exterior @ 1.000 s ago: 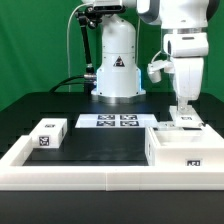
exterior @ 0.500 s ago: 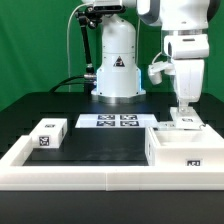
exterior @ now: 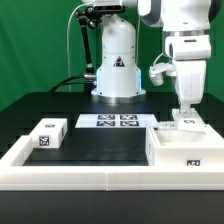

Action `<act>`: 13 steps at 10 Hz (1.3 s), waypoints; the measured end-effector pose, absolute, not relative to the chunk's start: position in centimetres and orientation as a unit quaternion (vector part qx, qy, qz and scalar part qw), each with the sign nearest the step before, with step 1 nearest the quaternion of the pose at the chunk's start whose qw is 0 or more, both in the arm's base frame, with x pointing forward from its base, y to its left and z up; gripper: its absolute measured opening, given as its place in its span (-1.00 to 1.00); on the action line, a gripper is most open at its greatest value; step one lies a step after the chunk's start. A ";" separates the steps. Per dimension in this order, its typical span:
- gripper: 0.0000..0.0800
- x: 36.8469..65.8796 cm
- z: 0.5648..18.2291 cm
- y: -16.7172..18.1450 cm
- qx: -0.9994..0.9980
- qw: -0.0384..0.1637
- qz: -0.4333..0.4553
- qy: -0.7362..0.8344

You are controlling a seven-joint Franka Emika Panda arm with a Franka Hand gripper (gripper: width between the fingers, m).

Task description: Assemble cabinet

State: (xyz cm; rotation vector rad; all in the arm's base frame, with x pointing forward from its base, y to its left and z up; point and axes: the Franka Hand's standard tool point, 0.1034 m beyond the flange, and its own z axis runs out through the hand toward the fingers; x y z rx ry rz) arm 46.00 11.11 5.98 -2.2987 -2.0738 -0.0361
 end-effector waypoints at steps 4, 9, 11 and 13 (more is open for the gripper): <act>-0.82 46.0 6.0 11.1 -0.742 0.023 -0.012 -0.670; -0.82 49.7 6.0 10.9 -0.737 0.025 -0.017 -0.676; -0.82 51.1 6.0 10.6 -0.738 0.025 -0.022 -0.674; -0.82 51.2 6.0 10.6 -0.738 0.024 -0.023 -0.674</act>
Offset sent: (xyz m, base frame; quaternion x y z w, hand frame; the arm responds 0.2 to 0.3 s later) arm 0.0000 0.0000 0.0000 0.0000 0.0000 0.0000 1.0000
